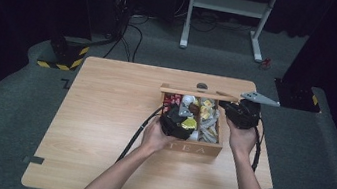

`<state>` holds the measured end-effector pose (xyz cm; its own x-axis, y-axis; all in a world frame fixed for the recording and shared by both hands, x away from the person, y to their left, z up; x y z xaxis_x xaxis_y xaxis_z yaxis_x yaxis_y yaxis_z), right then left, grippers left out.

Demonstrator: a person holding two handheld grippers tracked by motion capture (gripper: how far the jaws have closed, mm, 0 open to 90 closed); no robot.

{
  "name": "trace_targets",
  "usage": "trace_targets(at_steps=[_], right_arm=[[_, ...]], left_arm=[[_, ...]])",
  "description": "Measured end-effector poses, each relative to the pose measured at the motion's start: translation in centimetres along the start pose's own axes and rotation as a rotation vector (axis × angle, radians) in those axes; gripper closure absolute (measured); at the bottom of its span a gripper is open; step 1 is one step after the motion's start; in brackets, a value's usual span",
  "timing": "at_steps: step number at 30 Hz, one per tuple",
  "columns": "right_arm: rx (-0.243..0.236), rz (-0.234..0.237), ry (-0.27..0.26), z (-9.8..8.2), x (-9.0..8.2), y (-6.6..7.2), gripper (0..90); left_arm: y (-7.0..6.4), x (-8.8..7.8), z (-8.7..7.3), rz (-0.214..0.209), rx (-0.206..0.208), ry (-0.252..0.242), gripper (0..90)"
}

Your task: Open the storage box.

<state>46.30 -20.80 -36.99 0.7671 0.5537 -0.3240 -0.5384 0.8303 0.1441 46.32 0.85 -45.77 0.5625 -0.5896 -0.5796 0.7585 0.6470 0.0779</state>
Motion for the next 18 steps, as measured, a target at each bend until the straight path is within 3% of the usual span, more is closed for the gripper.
trace_targets(at_steps=[7,9,18], right_arm=[[-0.003,0.005,0.004,-0.09,-0.09,0.00,88.0],[-0.005,0.006,0.001,-0.08,-0.07,-0.03,87.7],[-0.003,0.008,0.000,-0.11,0.05,-0.01,87.4]], left_arm=[[-0.44,0.83,0.27,-0.006,0.013,0.038,34.5],[-0.34,0.90,0.21,-0.018,0.016,0.042,38.7],[-0.29,0.99,0.24,-0.017,0.017,0.045,39.8]])
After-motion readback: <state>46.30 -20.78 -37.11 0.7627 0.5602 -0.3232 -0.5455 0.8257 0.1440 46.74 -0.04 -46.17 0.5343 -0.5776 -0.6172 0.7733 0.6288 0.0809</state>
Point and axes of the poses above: each handheld gripper's, and its own axes: x roughly forward along the jaws, z roughly out of its top, y roughly to its left, the point moved 1 cm from there along x, roughly forward along the jaws, and after that the axes turned 7 degrees about -y, right-handed, at the moved point
